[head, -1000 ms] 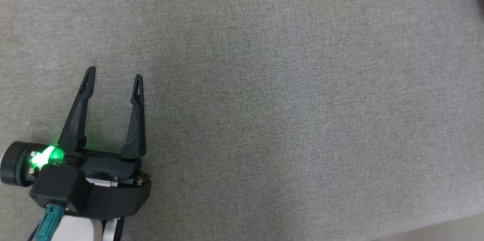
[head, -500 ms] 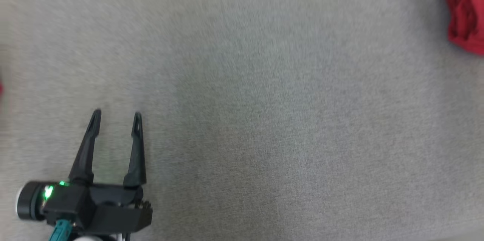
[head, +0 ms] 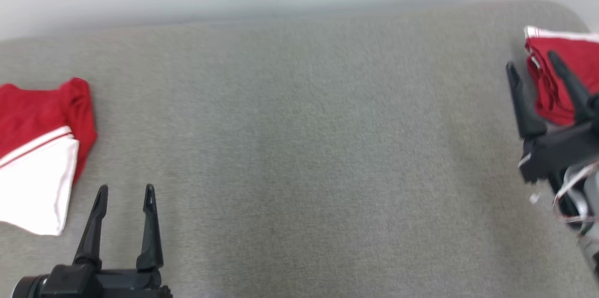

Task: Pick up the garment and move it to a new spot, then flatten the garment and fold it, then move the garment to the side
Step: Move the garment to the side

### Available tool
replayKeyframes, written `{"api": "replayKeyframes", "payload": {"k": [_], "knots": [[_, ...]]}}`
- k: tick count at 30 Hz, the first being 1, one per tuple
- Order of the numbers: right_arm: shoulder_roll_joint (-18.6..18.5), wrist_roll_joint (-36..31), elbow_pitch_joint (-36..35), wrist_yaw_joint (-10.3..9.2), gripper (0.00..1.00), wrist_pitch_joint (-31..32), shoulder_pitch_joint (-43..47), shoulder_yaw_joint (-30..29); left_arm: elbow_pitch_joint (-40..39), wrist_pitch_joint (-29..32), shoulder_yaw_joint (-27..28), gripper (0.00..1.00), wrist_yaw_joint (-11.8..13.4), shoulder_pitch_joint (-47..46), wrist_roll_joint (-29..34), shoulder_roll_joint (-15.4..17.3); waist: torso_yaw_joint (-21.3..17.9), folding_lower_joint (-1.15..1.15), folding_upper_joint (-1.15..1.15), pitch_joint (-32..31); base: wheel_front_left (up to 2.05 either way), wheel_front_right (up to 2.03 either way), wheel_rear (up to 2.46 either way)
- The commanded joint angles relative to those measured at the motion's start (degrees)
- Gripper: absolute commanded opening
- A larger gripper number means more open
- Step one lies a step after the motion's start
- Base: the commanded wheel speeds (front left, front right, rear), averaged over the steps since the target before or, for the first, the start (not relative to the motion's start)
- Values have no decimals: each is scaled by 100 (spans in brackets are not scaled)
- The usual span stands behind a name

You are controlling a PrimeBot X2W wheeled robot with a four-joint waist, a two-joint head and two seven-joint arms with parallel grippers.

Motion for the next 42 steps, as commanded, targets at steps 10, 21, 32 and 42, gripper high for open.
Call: {"api": "replayKeyframes", "payload": {"k": [10, 21, 32, 42], "knots": [[956, -359, -847, -16, 100, -1, 1902, -966, 105, -4, 160, 100, -63, 340, -11, -60, 533, 1, 0, -825, 0, 0, 0], [1738, -691, -1587, -16, 100, -1, 3206, -1459, 364, -5, 182, 100, -147, 351, -48, -88, 511, 1, 0, -986, 0, 0, 0], [2240, -1014, -1828, -16, 100, 0, 3707, -1674, 744, -4, 275, 100, -286, 319, -105, -86, 411, 1, 0, -1102, 0, 0, 0], [2309, -1077, -1838, -16, 100, 0, 3767, -1690, 932, -4, 244, 100, -397, 210, -132, -26, 417, 1, 0, -1089, 0, 0, 0]]}}
